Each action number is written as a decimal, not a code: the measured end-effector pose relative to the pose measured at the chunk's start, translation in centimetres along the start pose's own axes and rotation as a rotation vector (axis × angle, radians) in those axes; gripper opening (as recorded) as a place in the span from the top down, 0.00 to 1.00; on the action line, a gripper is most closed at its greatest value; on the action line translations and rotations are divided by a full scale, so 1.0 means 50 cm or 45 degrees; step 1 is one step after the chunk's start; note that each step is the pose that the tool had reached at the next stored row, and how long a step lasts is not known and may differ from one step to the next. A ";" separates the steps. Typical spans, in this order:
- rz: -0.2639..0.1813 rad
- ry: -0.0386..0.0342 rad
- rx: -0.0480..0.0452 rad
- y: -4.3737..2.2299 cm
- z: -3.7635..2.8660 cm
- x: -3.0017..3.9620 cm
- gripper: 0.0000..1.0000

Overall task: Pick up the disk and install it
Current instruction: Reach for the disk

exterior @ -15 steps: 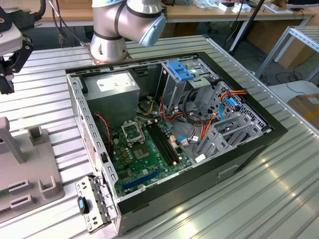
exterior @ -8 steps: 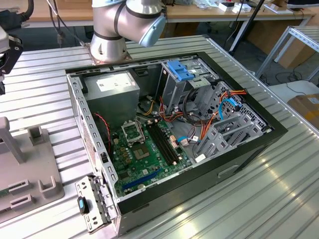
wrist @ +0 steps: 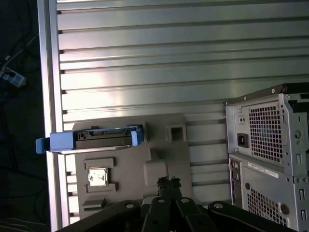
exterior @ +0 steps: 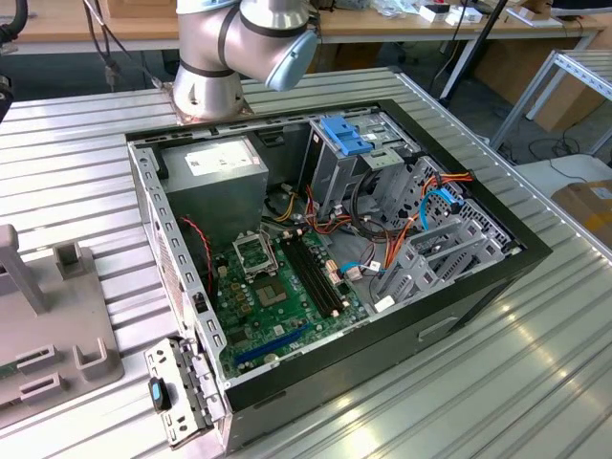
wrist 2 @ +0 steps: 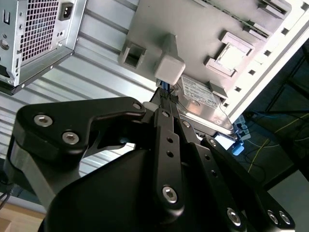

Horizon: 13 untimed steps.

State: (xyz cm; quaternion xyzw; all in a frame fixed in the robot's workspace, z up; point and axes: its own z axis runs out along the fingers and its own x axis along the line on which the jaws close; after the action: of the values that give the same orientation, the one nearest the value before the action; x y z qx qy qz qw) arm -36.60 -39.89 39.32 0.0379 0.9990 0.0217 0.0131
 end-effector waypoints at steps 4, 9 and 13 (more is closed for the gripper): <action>0.000 0.0000 0.000 -0.001 0.000 0.009 0.89; 0.000 -0.0001 0.000 -0.002 -0.001 0.021 0.89; 0.000 0.0000 0.000 -0.003 -0.001 0.039 0.89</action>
State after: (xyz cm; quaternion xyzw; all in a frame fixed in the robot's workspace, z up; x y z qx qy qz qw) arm -38.55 -39.92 39.32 0.0379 0.9990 0.0217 0.0131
